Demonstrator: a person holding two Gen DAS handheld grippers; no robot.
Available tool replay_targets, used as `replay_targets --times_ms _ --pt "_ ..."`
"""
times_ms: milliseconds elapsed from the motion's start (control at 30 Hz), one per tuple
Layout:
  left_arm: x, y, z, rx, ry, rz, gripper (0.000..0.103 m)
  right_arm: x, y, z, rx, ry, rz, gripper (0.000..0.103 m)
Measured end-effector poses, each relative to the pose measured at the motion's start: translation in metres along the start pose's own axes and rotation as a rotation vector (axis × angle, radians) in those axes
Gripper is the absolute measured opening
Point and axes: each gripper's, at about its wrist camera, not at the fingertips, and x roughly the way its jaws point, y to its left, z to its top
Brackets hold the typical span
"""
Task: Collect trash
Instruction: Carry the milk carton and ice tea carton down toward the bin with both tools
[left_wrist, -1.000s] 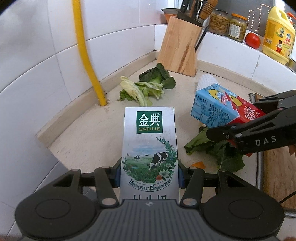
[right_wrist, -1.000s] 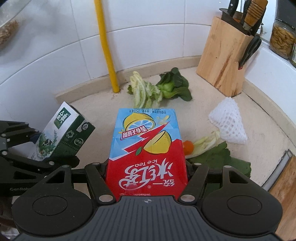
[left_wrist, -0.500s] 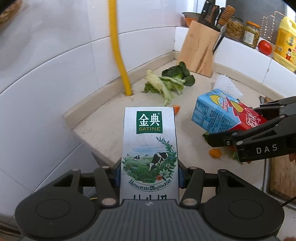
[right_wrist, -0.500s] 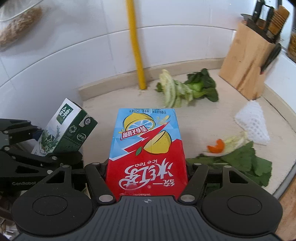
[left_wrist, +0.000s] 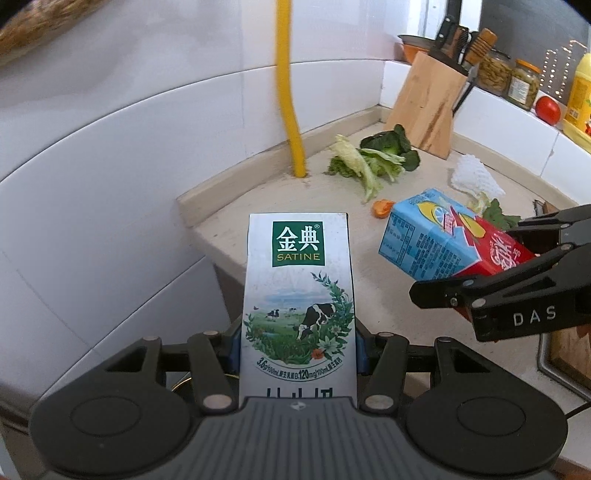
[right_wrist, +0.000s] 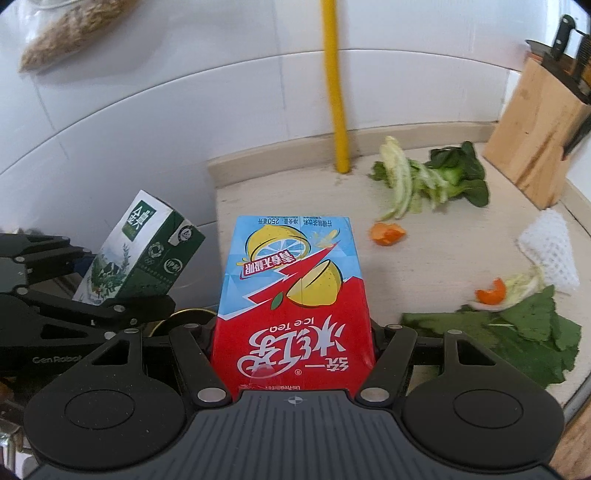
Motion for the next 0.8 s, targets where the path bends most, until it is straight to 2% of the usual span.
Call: replay_targets --times_ms 800 --pt "-0.041 0.069 -0.059 -0.138 -0.016 0.09 0.047 0.019 0.096 -0.006 -0.131 0.045 0.107 0.072"
